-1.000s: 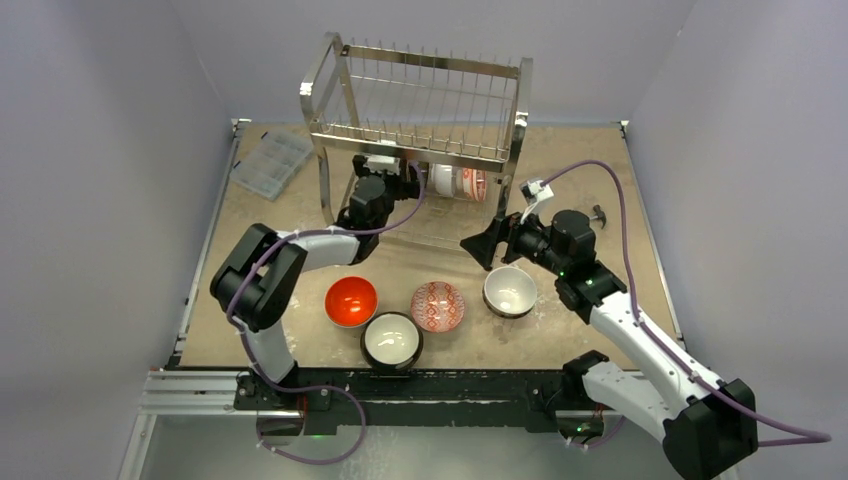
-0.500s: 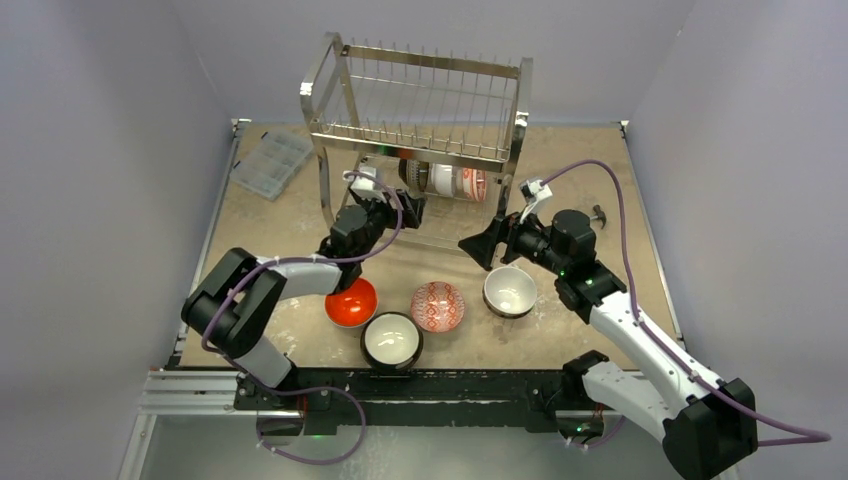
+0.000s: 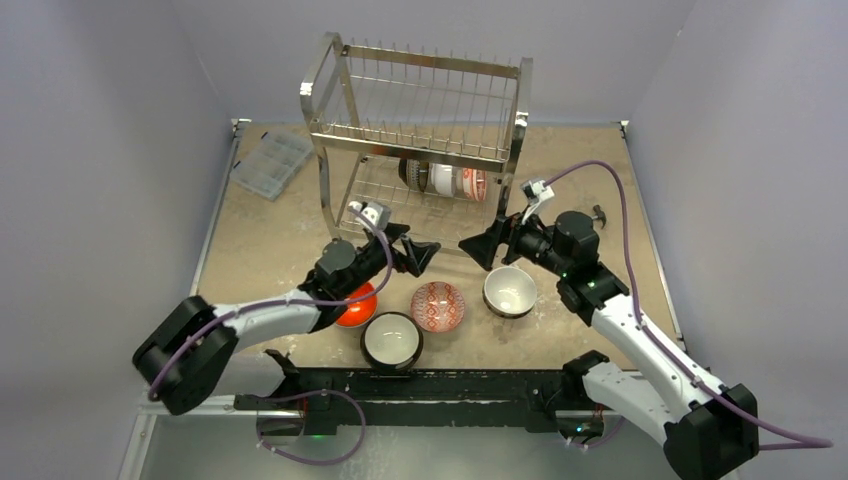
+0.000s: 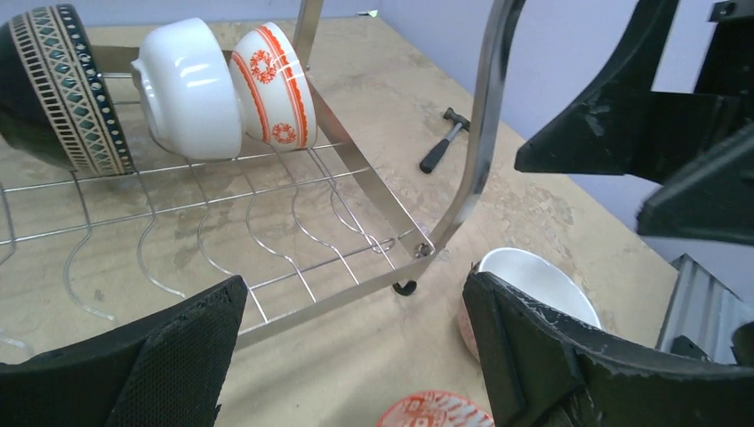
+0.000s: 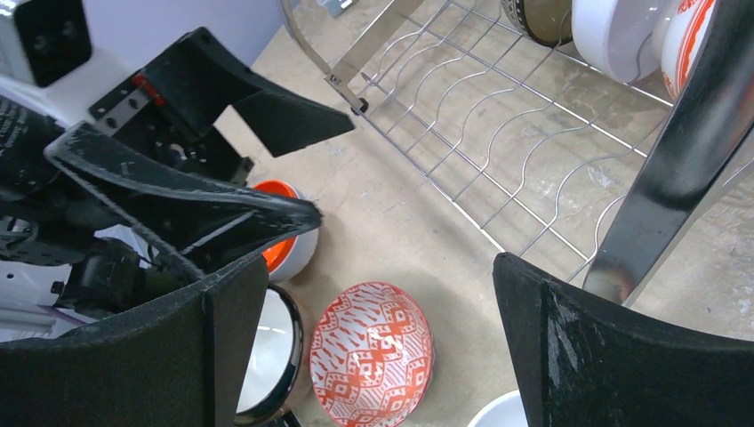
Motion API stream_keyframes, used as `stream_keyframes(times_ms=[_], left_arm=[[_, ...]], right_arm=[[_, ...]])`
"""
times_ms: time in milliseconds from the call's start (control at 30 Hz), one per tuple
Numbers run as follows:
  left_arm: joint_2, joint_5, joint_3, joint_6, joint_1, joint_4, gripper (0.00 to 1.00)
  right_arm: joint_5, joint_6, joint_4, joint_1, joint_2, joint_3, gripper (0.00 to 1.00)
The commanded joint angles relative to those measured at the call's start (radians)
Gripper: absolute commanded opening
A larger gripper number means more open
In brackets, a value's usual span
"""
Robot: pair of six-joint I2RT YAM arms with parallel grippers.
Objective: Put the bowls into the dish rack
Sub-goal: Place the bowl in the dish rack, then pick up the bowl from the center of the board.
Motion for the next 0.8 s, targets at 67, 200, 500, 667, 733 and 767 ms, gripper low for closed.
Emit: stream_keyframes(times_ms=[67,200,500,667,733,767], left_arm=[[-0.236,-0.044,-0.096,-0.058,0.003,-0.194,0.94],[-0.346,-0.184,-0.083,-0.169,0.004,-0.475,0.98],[-0.262,-0.125,0.022,-0.177,0.009,-0.722,0.99],[-0.064,0.018,0.132,-0.188,0.009,-0.76,0.95],[0.022,0.081,0.178,-0.184,0.009,-0.78,0.91],[0.059,0.107,0.199,-0.183,0.008,-0.792,0.89]], right_arm=[[-0.015,0.012,0.037,0.002,-0.032,-0.022,0.99],[-0.01,0.018,0.036,0.002,-0.044,-0.04,0.99],[-0.015,0.02,0.015,0.002,-0.053,-0.06,0.99],[-0.014,0.027,0.0,0.002,-0.063,-0.07,0.99],[-0.018,0.032,0.0,0.002,-0.069,-0.076,0.99],[-0.019,0.037,0.001,0.002,-0.071,-0.081,0.99]])
